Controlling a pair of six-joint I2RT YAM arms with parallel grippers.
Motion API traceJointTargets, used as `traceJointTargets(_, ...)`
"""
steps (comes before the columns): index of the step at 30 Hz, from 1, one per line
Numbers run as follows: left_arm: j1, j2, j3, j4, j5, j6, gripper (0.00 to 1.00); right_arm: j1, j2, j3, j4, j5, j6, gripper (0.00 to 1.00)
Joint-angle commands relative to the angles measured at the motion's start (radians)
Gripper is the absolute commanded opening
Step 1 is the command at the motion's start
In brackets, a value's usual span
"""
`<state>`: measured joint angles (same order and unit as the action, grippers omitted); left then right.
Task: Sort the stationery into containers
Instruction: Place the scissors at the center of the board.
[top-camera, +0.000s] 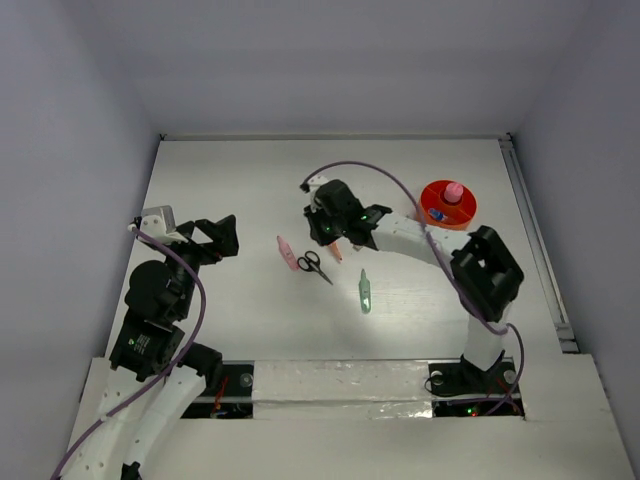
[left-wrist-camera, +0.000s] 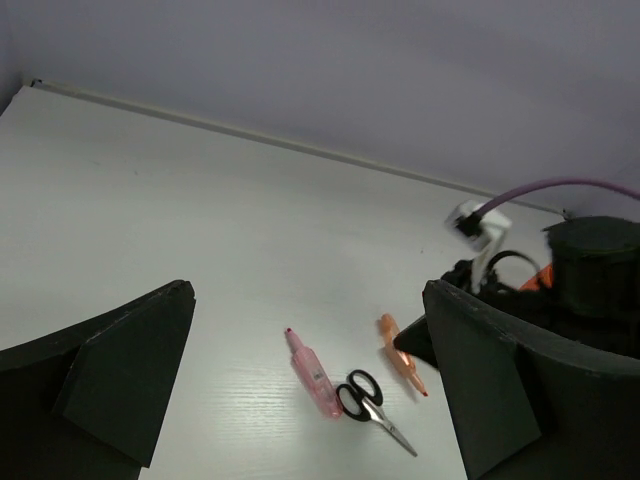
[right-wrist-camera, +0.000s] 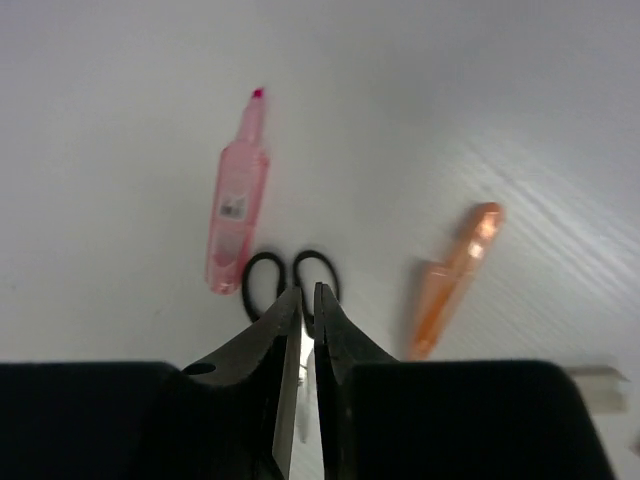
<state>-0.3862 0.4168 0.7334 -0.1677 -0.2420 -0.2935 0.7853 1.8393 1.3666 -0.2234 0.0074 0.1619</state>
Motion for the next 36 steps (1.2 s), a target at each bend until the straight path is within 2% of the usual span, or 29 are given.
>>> traceJointTargets(1,0.001,0.002,-0.002,0.045,0.009,0.005,0.99,0.040,0.086,0.077,-0.062,-0.050,-0.042,0.16)
traceJointTargets(4,0.001,-0.001,-0.002,0.045,0.010,0.007,0.99,0.040,0.164,0.143,-0.094,-0.038,-0.054,0.20)
traceJointTargets(6,0.001,-0.004,-0.002,0.045,0.010,0.007,0.99,0.049,0.210,0.178,-0.123,-0.014,-0.062,0.29)
traceJointTargets(9,0.001,-0.006,-0.002,0.043,0.010,0.007,0.99,0.049,0.235,0.187,-0.142,0.048,-0.067,0.36)
traceJointTargets(26,0.001,-0.004,-0.002,0.048,0.023,0.005,0.99,0.058,0.204,0.134,-0.140,0.169,-0.062,0.33)
traceJointTargets(36,0.001,-0.004,-0.002,0.050,0.029,0.005,0.99,0.058,0.178,0.109,-0.123,0.163,-0.061,0.34)
